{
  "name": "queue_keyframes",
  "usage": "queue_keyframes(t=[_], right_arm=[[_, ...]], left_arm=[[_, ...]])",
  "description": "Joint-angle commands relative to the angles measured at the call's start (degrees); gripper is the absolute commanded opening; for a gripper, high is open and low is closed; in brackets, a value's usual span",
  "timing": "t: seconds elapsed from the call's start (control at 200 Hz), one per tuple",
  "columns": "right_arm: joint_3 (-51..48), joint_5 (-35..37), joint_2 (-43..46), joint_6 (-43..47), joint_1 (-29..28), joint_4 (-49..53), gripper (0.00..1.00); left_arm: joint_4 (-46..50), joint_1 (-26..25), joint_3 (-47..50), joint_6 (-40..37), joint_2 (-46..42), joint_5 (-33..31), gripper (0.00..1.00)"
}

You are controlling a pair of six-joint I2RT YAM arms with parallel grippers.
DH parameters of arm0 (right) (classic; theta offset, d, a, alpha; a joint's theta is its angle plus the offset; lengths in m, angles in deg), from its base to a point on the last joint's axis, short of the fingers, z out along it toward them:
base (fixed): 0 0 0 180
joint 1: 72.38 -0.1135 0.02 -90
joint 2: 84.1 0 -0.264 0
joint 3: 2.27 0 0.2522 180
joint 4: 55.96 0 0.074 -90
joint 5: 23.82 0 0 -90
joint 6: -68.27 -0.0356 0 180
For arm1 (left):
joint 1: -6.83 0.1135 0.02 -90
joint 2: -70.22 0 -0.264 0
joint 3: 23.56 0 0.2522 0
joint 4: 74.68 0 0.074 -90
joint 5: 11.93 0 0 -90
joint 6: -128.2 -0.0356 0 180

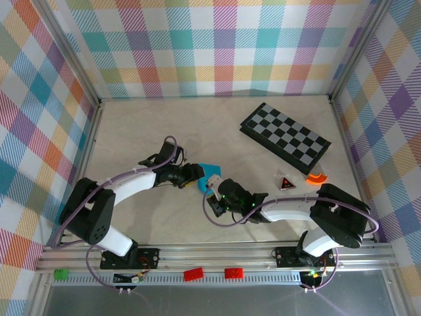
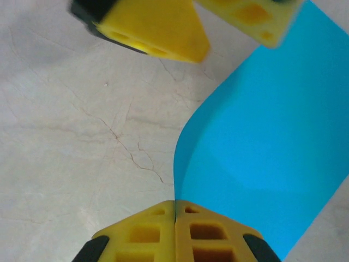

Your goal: Fold a paper plane with a square sheet of paper (pick it up from the middle)

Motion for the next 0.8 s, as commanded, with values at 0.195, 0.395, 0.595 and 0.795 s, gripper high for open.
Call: queue_keyframes(t=[0.195, 0.395, 0.595, 0.795], right_arm=[[4.2, -29.9, -5.0, -14.9, 9.3, -0.4, 0.05], [3.3, -34.5, -7.5, -17.9, 9.3, -4.0, 0.05], [3.6, -37.3, -10.7, -20.3, 9.3, -5.4, 0.06], [2.0, -36.5, -10.8, -21.8, 9.3, -8.6, 0.05]], left_arm=[[6.1, 2.4, -4.6, -4.2, -2.0, -0.9, 0.39], [2.2, 2.5, -6.6, -4.6, 1.6, 6.4, 0.21], [1.2, 2.0, -9.7, -4.5, 7.9, 8.9, 0.11], [4.7, 0.6, -14.7, -8.0, 15.3, 8.4, 0.08]])
